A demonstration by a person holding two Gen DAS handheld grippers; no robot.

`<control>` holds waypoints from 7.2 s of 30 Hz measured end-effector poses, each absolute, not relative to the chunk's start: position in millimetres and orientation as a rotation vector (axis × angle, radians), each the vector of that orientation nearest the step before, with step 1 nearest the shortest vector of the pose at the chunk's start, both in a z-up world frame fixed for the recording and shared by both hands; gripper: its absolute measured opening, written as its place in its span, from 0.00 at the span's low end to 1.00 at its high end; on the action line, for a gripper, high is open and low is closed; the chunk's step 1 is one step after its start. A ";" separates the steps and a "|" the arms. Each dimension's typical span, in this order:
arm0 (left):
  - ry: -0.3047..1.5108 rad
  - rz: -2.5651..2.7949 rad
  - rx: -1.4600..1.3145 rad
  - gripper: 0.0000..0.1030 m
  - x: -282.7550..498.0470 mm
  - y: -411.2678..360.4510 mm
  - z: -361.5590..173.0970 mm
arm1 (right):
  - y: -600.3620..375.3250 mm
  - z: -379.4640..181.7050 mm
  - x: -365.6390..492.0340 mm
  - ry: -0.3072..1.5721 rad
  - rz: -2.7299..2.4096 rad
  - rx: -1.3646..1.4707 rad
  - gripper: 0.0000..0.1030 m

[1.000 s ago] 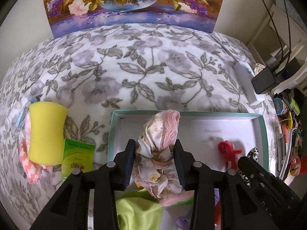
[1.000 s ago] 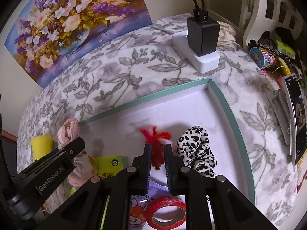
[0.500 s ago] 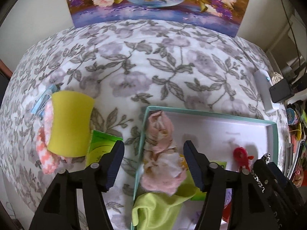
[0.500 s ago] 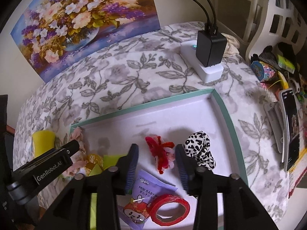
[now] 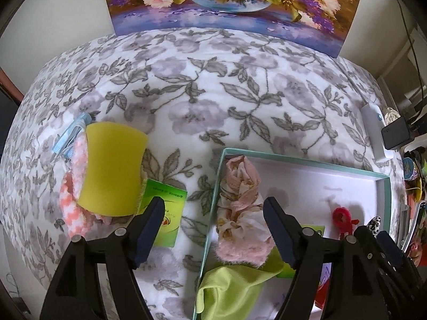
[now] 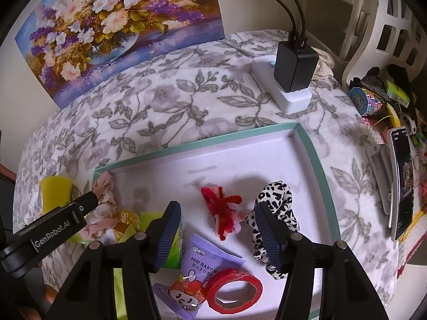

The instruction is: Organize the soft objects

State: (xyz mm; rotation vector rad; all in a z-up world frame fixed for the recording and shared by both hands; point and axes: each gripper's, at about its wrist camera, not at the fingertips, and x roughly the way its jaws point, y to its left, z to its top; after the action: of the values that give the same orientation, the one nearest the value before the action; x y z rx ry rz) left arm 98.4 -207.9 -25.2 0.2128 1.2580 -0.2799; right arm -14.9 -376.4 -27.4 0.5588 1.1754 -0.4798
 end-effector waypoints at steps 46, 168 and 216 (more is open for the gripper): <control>1.166 -0.047 0.101 0.97 126.6 -62.3 8.9 | -266.2 -9.0 49.1 1.188 -0.333 0.424 1.00; 0.989 -0.136 -0.195 0.09 133.0 15.6 69.7 | -216.2 7.9 77.2 1.135 -0.104 0.546 0.51; 1.184 -0.576 0.082 0.09 52.8 -211.1 27.2 | -374.6 -24.5 -25.7 1.208 -0.480 0.594 0.51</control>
State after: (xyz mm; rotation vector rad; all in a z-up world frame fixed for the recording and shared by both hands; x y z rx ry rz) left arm 52.8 -211.1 27.2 0.0822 1.1838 -0.5760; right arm -25.7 -374.6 -24.5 0.5942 1.2075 -0.4799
